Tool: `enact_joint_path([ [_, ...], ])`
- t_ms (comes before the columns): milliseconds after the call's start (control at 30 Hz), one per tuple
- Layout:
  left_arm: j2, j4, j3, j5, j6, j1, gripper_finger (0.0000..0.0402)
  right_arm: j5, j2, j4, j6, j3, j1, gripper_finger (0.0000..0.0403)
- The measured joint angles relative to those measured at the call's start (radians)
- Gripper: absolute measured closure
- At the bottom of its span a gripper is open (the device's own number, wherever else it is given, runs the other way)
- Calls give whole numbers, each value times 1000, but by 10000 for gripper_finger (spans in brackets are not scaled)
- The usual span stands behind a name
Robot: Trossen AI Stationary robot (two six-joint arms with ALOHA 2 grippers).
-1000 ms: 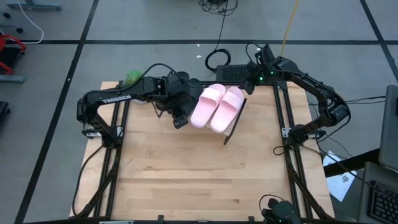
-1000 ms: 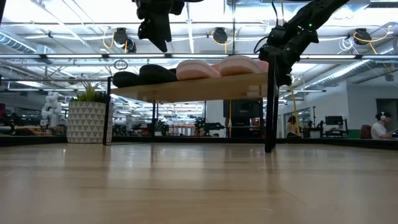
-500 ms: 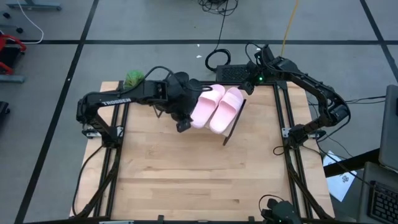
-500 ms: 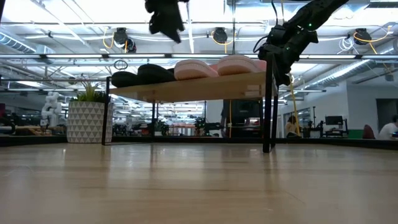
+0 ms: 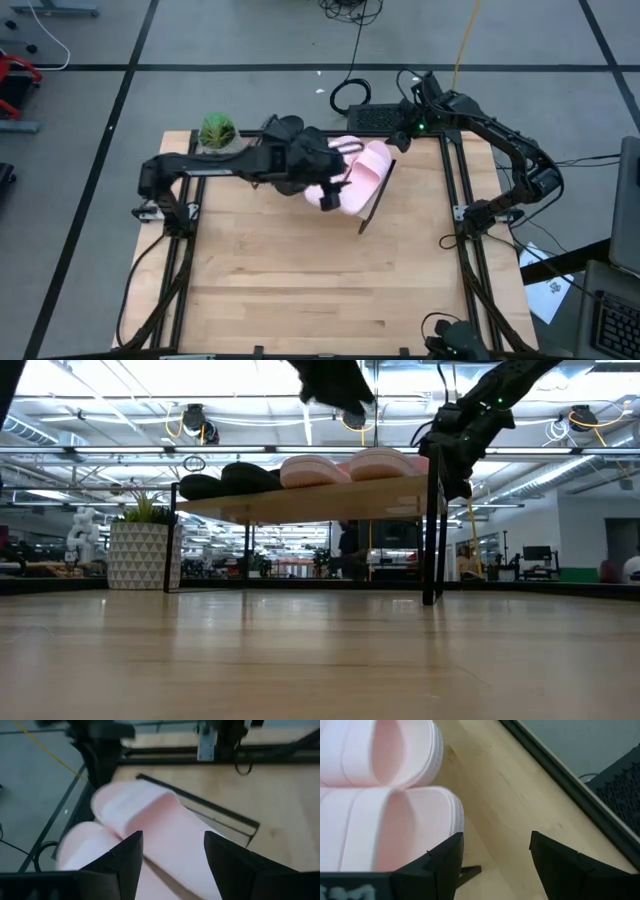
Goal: Pick and place slides into the shelf
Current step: Put the pink slipper on the shelf
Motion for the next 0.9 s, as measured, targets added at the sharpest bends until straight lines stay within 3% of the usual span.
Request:
enact_joint_path([
  [233, 143, 65, 21, -60, 62, 0, 192, 0, -3, -62, -33, 0, -27, 181],
  [367, 198, 79, 83, -147, 96, -1, 192, -1, -14, -64, -37, 0, -47, 181],
  [667, 309, 33, 211, -215, 255, -1, 192, 0, -57, -65, -56, 0, -84, 181],
  [900, 327, 38, 229, -306, 311, -1, 192, 3, -87, -63, -48, 0, -115, 181],
])
